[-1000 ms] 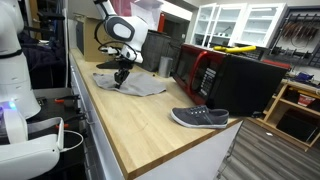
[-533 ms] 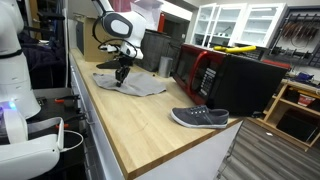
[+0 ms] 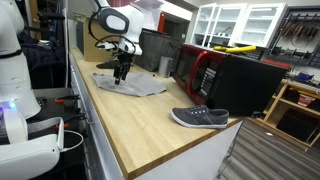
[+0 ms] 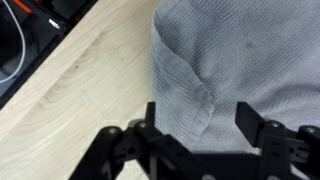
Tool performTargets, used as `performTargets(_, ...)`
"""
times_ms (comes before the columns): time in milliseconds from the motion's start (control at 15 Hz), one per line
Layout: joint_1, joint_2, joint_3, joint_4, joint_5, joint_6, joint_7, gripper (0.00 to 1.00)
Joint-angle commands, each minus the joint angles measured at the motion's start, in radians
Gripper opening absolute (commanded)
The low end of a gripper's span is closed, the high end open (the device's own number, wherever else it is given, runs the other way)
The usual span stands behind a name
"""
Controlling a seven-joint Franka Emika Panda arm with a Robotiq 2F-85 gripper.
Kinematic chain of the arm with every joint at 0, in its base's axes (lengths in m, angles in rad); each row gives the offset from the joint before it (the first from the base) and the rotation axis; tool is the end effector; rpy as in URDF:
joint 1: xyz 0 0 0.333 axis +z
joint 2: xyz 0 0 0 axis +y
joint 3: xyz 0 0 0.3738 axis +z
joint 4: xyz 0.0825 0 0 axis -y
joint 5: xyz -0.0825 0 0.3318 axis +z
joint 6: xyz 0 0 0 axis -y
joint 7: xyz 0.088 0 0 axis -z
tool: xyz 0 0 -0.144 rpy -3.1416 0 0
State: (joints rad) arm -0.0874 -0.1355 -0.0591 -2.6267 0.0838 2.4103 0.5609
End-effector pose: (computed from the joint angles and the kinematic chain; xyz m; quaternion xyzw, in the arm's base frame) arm 0.3704 -0.0520 0.3498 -0.9254 0.3756 0.0461 0.0216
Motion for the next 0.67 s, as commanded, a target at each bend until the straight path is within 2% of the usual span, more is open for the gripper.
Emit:
performTargets(0, 0.009, 0.015, 0.020, 0.017, 0.008, 0.055, -0.036, 1.00)
performTargets(200, 0.016, 0.057, 0.037, 0.041, 0.006, 0.101, -0.045, 1.00)
performTargets(333, 0.022, 0.076, 0.043, 0.053, 0.007, 0.115, -0.042, 0.94)
performTargets(600, 0.029, 0.104, 0.044, 0.068, 0.012, 0.117, -0.038, 0.93)
